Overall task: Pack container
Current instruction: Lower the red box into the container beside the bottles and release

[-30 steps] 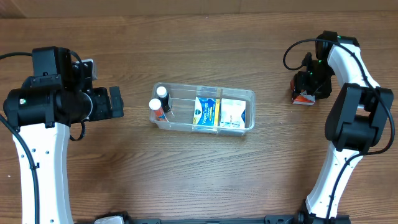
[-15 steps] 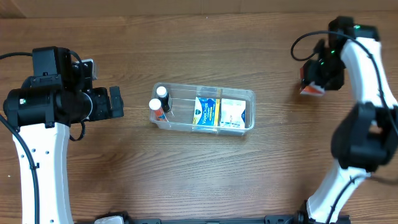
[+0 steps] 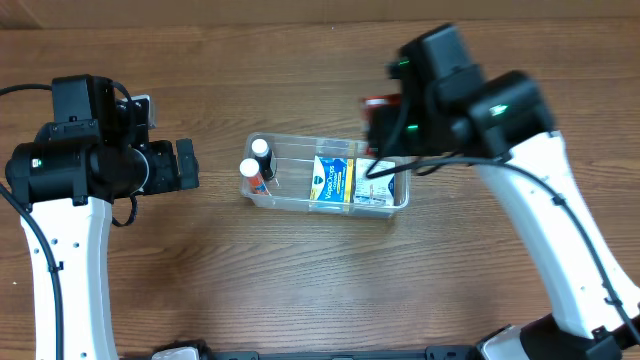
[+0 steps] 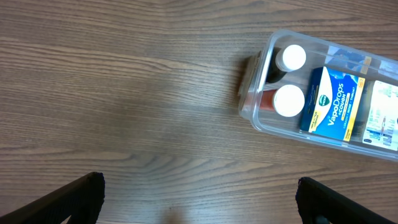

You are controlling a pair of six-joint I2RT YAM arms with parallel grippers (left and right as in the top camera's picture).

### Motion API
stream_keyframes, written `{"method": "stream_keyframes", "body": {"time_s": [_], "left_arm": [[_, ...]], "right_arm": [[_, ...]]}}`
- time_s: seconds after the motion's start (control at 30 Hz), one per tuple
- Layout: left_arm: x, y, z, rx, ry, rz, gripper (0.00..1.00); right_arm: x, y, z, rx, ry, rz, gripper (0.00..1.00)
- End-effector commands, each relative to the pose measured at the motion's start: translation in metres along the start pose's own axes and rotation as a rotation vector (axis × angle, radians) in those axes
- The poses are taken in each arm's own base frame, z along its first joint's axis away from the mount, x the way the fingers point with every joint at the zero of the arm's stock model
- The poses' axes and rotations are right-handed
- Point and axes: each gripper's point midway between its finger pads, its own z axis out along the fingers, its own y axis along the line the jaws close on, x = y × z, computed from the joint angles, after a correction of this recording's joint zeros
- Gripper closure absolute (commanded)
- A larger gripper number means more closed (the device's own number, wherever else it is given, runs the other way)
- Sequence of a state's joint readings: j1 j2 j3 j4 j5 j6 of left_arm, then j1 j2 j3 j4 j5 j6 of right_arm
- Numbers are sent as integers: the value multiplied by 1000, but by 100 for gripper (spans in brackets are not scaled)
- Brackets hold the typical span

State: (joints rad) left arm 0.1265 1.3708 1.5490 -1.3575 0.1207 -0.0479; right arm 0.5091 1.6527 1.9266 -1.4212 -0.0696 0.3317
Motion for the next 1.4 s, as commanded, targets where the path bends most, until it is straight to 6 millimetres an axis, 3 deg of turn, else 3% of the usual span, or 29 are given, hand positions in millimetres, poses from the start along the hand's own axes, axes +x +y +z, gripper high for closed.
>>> {"method": "stream_keyframes", "body": {"time_s": [0.0, 0.1, 0.23, 0.4, 0.53, 0.93, 1.03, 1.1, 1.37], "left_arm": [[2, 0, -3, 5, -5, 15, 0], [2, 0, -3, 6, -4, 15, 0], [2, 0, -3, 6, -4, 15, 0], [3, 0, -3, 6, 0, 14, 0], [4, 0, -3, 6, 3, 14, 0], [4, -1, -3, 9, 3, 14, 0], [4, -1, -3, 9, 3, 14, 0], [4, -1, -3, 9, 3, 14, 0], [4, -1, -3, 9, 3, 14, 0]], "right_arm": [[-2, 40, 11, -23, -40, 96, 42], [4, 72, 43, -42, -5, 77, 42], [17, 94, 92, -23, 65, 25, 43], [30, 93, 154, 45, 154, 97, 42], [34, 91, 182, 70, 178, 146, 40], [38, 85, 204, 91, 167, 220, 36], [41, 83, 206, 98, 174, 218, 10], [41, 83, 206, 98, 174, 219, 1], [43, 81, 205, 106, 183, 218, 0]]}}
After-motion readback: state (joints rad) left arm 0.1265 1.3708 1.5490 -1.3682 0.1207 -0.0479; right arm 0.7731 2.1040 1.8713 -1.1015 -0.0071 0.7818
